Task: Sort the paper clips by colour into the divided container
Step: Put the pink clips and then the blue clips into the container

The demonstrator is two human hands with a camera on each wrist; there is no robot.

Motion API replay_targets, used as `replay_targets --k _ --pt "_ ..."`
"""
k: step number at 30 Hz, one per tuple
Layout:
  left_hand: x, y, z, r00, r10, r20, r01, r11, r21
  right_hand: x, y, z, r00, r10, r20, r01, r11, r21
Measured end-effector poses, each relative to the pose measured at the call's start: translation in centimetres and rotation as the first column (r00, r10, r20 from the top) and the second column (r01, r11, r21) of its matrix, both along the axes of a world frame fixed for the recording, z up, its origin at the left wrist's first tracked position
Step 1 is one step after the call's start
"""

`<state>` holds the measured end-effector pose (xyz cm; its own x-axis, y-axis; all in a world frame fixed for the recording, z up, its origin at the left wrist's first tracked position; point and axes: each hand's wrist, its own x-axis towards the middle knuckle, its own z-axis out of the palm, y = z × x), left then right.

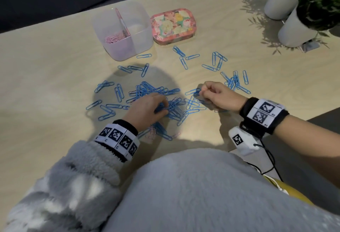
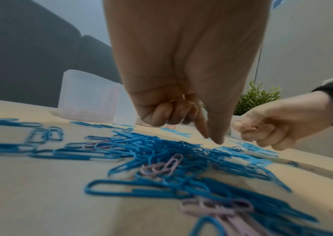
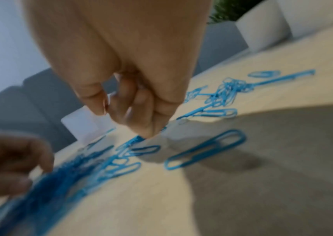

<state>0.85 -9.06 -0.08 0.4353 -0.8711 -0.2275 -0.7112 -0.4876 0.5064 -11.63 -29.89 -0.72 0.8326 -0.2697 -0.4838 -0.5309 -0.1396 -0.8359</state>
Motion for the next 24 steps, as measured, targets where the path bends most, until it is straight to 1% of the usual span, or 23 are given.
replay_targets --k 1,2,3,4,6,8,10,11,12,15,17,18,19,20,21,22,23,24 --pt "-0.4 0.2 0.0 0.999 -0.036 -0.012 0.036 0.999 0.017 0.2 0.3 0.1 1.000 -0.014 -0.019 0.016 0.993 0.114" --pt "-0.9 0.4 -0.1 0.997 -0.074 -0.027 0.075 0.996 0.037 0.4 0.6 -0.1 0.999 0.000 -0.034 0.006 0.983 0.183" --pt "-1.4 0.5 -0.3 0.993 -0.107 -0.041 0.109 0.992 0.056 0.7 1.0 -0.2 0.998 0.041 -0.039 -0.033 0.981 0.192" --pt "-1.9 0.5 -0.5 0.990 -0.130 -0.051 0.134 0.988 0.076 1.0 1.5 -0.4 0.995 0.094 -0.034 -0.088 0.985 0.151" --pt "-2.9 0.3 -0.8 0.987 -0.151 -0.047 0.155 0.981 0.118 1.6 2.7 -0.9 0.972 0.236 -0.004 -0.236 0.970 -0.065" --pt "-3.6 -0.1 -1.0 0.984 -0.177 -0.002 0.175 0.971 0.162 1.9 4.2 -1.3 0.936 0.351 0.019 -0.327 0.888 -0.323" --pt "-3.7 -0.5 -1.2 0.979 -0.203 0.037 0.193 0.964 0.184 1.6 5.3 -1.5 0.909 0.418 0.005 -0.355 0.777 -0.520" --pt "-3.6 -0.5 -1.3 0.978 -0.207 0.030 0.198 0.963 0.185 1.3 5.3 -1.7 0.891 0.452 -0.025 -0.377 0.710 -0.594" --pt "-3.5 -0.5 -1.3 0.977 -0.212 0.015 0.206 0.962 0.181 1.1 5.0 -1.8 0.877 0.478 -0.056 -0.400 0.659 -0.637" --pt "-3.2 -0.2 -1.5 0.973 -0.225 -0.044 0.229 0.959 0.166 0.3 3.0 -1.5 0.870 0.474 -0.140 -0.433 0.594 -0.678" --pt "-3.1 0.0 -1.6 0.974 -0.208 -0.091 0.217 0.970 0.113 -0.7 1.2 -1.0 0.875 0.437 -0.209 -0.458 0.606 -0.650" --pt "-3.0 0.2 -1.6 0.976 -0.180 -0.124 0.189 0.980 0.068 -1.1 0.3 -0.5 0.876 0.414 -0.248 -0.470 0.617 -0.631" --pt "-2.7 0.3 -1.6 0.978 -0.124 -0.170 0.131 0.991 0.033 -1.5 -0.6 0.0 0.878 0.391 -0.277 -0.475 0.629 -0.616" --pt "-2.3 0.3 -1.5 0.972 -0.049 -0.231 0.055 0.998 0.017 -1.6 -1.5 0.5 0.888 0.366 -0.277 -0.458 0.657 -0.599" --pt "-1.8 0.4 -1.3 0.954 0.029 -0.299 -0.024 1.000 0.020 -1.5 -2.1 0.9 0.911 0.334 -0.242 -0.412 0.705 -0.577" --pt "-1.4 0.5 -1.0 0.926 0.095 -0.365 -0.091 0.995 0.030 -1.2 -2.5 1.2 0.939 0.296 -0.177 -0.343 0.757 -0.556" --pt "-0.9 0.5 -0.7 0.894 0.149 -0.422 -0.148 0.988 0.037 -0.7 -2.6 1.4 0.959 0.259 -0.114 -0.278 0.791 -0.545" --pt "-0.5 0.5 -0.4 0.863 0.195 -0.466 -0.203 0.979 0.034 0.1 -2.4 1.4 0.967 0.244 -0.072 -0.243 0.800 -0.549"
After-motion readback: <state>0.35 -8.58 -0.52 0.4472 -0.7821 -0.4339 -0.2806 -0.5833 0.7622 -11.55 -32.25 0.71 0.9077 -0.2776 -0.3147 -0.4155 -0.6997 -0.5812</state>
